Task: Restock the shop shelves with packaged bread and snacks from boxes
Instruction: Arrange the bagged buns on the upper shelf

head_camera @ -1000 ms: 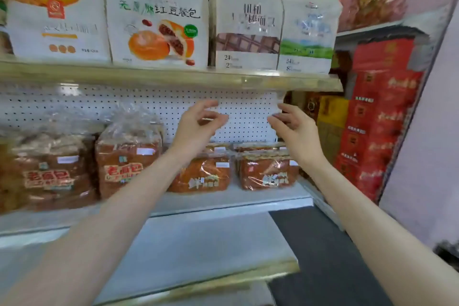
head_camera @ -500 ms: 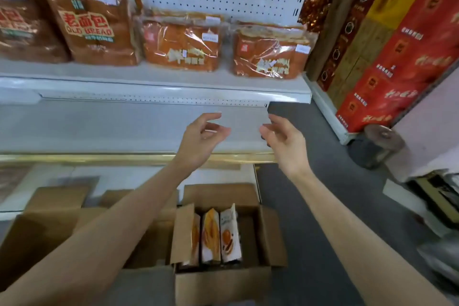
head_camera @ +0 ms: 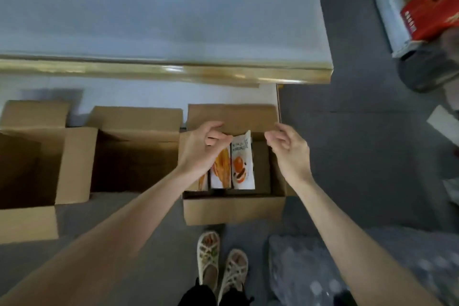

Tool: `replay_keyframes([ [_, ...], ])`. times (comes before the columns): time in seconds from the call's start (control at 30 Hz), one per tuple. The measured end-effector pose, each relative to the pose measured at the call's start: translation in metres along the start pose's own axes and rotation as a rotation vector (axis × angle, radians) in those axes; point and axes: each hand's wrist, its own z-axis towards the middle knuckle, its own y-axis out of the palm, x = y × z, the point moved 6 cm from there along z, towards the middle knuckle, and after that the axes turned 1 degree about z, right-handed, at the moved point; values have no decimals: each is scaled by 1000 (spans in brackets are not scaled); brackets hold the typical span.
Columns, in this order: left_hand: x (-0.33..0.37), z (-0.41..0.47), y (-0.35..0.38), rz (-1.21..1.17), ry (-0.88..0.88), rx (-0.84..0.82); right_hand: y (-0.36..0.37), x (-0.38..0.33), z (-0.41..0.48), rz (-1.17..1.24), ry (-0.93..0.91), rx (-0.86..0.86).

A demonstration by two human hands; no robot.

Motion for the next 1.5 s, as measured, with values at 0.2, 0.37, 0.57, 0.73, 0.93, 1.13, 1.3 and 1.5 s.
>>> replay_keyframes([
  [0.2, -118, 35, 44, -105, -204, -49, 44, 125, 31, -44, 183, -21],
  [0.37, -201, 58, 77, -83, -299, -65, 65, 214, 53, -89, 274, -18],
  [0.57, -299, 82, 132, -88, -444, -23, 93, 326, 82, -143, 354, -31],
  [0.73, -338, 97, 175, -36, -495, -29, 105, 386, 101, -148, 396, -52],
  [0.93, -362, 112, 206, -15, -535, -1, 109, 424, 115, -116, 432, -57],
  [1.13, -369, 135, 229, 31, -515, -21, 110, 438, 126, -99, 430, -34],
  [1.3, -366, 150, 246, 44, -516, -28, 98, 447, 127, -80, 447, -15],
  [1.5, -363, 172, 276, 78, -527, -49, 80, 457, 126, -67, 471, 14],
])
